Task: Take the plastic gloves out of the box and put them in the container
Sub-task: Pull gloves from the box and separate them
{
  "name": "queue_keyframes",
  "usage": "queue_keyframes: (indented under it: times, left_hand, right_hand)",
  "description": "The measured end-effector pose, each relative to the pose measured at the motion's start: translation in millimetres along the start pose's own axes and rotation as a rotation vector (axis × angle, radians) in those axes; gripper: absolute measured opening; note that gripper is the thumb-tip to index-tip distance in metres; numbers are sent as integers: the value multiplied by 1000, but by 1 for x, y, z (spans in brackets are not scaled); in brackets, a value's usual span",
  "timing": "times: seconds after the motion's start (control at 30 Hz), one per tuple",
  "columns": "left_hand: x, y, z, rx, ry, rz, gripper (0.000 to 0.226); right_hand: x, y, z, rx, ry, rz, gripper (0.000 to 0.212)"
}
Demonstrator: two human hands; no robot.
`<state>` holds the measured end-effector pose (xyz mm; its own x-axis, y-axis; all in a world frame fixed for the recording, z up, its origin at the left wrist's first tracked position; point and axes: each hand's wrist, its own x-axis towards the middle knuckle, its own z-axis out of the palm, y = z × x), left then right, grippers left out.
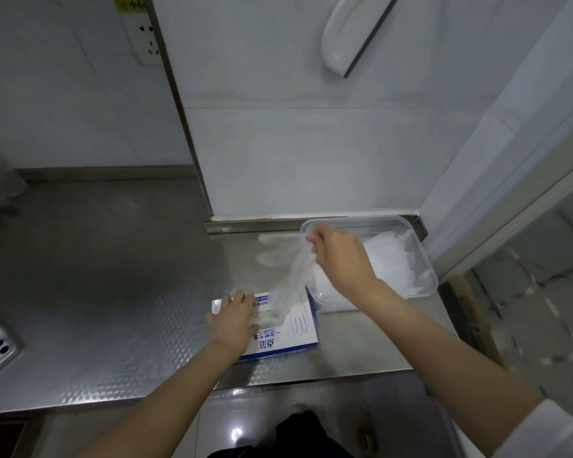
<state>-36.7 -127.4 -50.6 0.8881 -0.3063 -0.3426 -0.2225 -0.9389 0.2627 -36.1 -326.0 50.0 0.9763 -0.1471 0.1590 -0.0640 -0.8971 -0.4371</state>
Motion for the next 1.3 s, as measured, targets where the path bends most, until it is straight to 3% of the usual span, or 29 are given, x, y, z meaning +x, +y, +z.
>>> queue_keyframes:
  times: [0.17, 0.27, 0.37, 0.5, 0.6, 0.67, 0.77, 0.87, 0.93, 1.0, 1.13, 1.2, 1.3]
  left_hand:
    - [7, 6, -13, -114, -137, -28, 45]
    - [8, 27, -43, -393, -26, 42, 38]
    - [10, 53, -69, -766, -70, 28, 44]
    - [13, 72, -68, -946, -254, -72, 59]
    - [16, 91, -66, -1249, -261, -127, 48]
    - [19, 100, -70, -1393, -180, -141, 35]
    - [24, 106, -80, -1304, -15, -64, 22]
    - [25, 111, -95, -1155, 7, 28, 16]
    - [27, 111, -105, -1038, -84, 113, 18]
    - [26, 113, -116, -944, -220, 228, 20]
    - [24, 125, -136, -756, -435, 455, 24]
    - [24, 130, -143, -717, -499, 526, 28]
    - [24, 132, -149, -761, -585, 559, 35]
  right_hand:
    - [15, 9, -30, -105, 72, 20, 30]
    - [10, 16, -30, -94, 49, 40, 30]
    - [6, 20, -27, 9, 20, 101, 25]
    - [5, 23, -30, 252, 95, 198, 19]
    - [1, 28, -35, 369, 140, 283, 22]
    - [-5, 35, -33, 417, 109, 330, 22]
    - [-16, 53, -23, 434, -4, 401, 21]
    - [-21, 73, -19, 357, -209, 468, 25]
    - [-20, 84, -20, 389, -302, 520, 40]
    - [-16, 90, -24, 519, -259, 546, 49]
    - [-7, 92, -34, 899, -131, 493, 38]
    - [-3, 92, -34, 1011, -234, 430, 27]
    - [-3, 90, -33, 1046, -457, 310, 34]
